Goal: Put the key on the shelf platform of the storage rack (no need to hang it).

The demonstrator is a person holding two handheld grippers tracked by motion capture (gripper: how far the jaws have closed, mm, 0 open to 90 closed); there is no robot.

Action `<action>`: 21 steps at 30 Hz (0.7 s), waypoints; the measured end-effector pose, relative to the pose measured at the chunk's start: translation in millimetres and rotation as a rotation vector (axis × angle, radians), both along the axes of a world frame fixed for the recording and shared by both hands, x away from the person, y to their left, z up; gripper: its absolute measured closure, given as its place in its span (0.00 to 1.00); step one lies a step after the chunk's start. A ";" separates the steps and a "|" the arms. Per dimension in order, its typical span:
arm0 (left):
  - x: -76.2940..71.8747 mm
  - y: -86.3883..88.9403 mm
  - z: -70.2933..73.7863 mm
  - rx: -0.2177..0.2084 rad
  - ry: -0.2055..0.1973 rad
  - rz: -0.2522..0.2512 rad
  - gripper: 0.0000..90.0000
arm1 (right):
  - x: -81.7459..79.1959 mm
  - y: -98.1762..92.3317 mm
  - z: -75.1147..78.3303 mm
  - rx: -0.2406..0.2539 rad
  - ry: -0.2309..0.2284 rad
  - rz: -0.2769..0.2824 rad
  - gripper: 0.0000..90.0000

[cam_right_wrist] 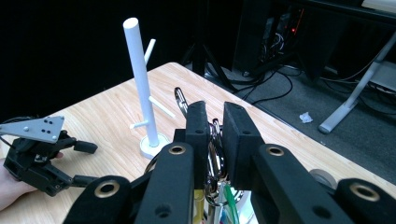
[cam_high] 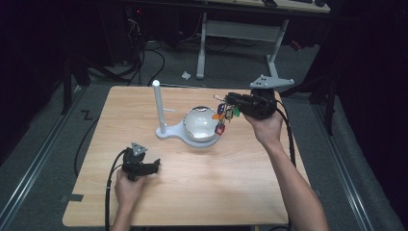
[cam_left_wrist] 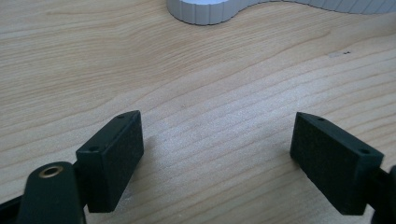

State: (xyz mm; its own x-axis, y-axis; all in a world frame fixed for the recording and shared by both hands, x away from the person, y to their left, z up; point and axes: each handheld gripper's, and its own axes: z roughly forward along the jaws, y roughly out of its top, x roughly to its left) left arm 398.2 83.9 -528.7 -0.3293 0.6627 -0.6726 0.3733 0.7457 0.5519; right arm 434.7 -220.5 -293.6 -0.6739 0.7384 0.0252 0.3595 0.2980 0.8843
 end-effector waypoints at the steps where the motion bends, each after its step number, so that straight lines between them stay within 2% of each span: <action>1: 0.0 0.0 0.0 0.001 -0.001 0.000 0.20 | 3.4 4.9 1.0 -0.004 0.002 0.002 0.91; 6: -0.1 -0.7 0.7 -0.012 0.009 0.007 0.20 | 8.9 11.5 2.9 0.002 -0.001 0.007 0.91; 7: 0.0 0.4 -0.2 0.005 -0.003 -0.005 0.20 | 11.9 15.5 2.9 0.003 0.002 0.010 0.91; 9: 0.0 0.6 -0.4 0.008 -0.004 -0.008 0.20 | 15.6 19.9 1.4 0.003 0.010 0.012 0.91; 10: 0.0 -0.6 0.4 -0.008 0.004 0.007 0.20 | 15.6 19.9 1.4 0.003 0.010 0.012 0.91; 13: 0.0 -0.6 0.6 -0.010 0.007 0.007 0.20 | 21.2 25.6 -3.9 -0.001 0.022 0.014 0.91; 16: 0.0 0.5 -0.5 0.009 -0.004 -0.004 0.20 | 26.8 30.9 -11.9 -0.013 0.042 0.009 0.91; 21: 0.0 -0.8 0.4 -0.010 0.005 0.007 0.20 | 34.9 39.6 -24.2 -0.035 0.066 0.008 0.91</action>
State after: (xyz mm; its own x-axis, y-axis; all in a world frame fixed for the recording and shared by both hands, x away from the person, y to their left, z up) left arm 398.2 83.2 -528.3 -0.3372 0.6540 -0.6772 0.3709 0.7535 0.5429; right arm 469.6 -180.8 -317.8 -0.6774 0.7343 0.0439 0.4145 0.3317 0.8475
